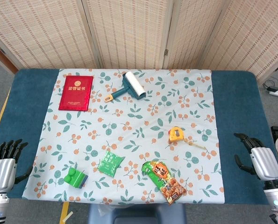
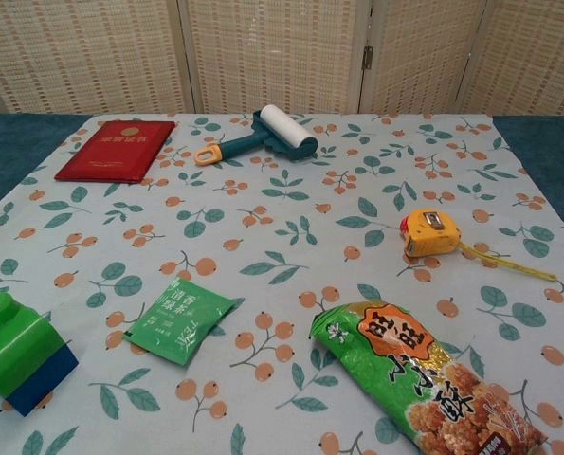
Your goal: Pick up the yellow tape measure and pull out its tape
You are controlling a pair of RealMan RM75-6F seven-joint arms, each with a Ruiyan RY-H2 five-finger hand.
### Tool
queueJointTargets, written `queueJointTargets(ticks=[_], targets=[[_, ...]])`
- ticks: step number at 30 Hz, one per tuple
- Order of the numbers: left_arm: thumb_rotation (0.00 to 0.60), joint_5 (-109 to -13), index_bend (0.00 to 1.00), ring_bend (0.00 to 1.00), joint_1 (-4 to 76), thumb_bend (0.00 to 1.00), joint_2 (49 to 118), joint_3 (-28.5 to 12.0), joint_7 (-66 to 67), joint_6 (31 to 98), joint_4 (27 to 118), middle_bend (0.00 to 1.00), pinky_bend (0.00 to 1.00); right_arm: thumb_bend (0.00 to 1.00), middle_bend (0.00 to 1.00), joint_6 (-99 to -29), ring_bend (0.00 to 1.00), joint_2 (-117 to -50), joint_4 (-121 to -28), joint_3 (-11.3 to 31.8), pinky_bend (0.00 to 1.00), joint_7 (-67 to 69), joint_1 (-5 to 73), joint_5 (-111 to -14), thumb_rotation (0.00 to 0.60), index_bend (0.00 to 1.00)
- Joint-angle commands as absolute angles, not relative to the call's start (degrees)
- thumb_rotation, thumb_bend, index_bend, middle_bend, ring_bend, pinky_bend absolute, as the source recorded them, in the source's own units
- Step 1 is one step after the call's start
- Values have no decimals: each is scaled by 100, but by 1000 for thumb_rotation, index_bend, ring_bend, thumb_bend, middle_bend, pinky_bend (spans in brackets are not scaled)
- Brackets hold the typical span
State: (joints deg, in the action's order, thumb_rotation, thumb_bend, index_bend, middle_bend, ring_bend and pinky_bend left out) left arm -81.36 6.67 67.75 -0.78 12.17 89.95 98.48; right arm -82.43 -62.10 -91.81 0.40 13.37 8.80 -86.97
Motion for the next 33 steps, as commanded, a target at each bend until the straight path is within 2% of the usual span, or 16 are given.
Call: queueJointTargets(ticks=[1, 7, 12, 24, 33], targets=[[600, -8119, 221, 100, 652, 328, 6789, -100, 1226, 8962, 9829, 146, 0, 484, 212, -8207, 276, -6195, -9229, 63, 214, 1275, 883, -8684, 600, 177], [600, -8114, 221, 100, 611, 328, 6786, -119, 1190, 8894, 9809, 146, 0, 483, 212, -8117, 277, -6203, -9300, 112, 214, 1146, 928, -8699, 600, 177], [600, -8148, 220, 100, 602, 328, 6811, -176, 1154, 8887, 9795, 146, 0, 484, 212, -7777, 275, -6248, -9368, 206, 213, 1038, 1132, -8617, 600, 175], [600, -8171, 220, 100, 560, 327, 6817, -226, 1164, 8830, 9824, 146, 0, 484, 141, -5627, 249, -6976, -9034, 753, 214, -72, 2543, -7513, 600, 90], [600, -8112, 220, 100, 507, 325, 6775, -251, 1262, 8802, 9945, 146, 0, 444, 128, -4683, 229, -7851, -8056, 865, 214, -870, 3417, -7065, 600, 47]])
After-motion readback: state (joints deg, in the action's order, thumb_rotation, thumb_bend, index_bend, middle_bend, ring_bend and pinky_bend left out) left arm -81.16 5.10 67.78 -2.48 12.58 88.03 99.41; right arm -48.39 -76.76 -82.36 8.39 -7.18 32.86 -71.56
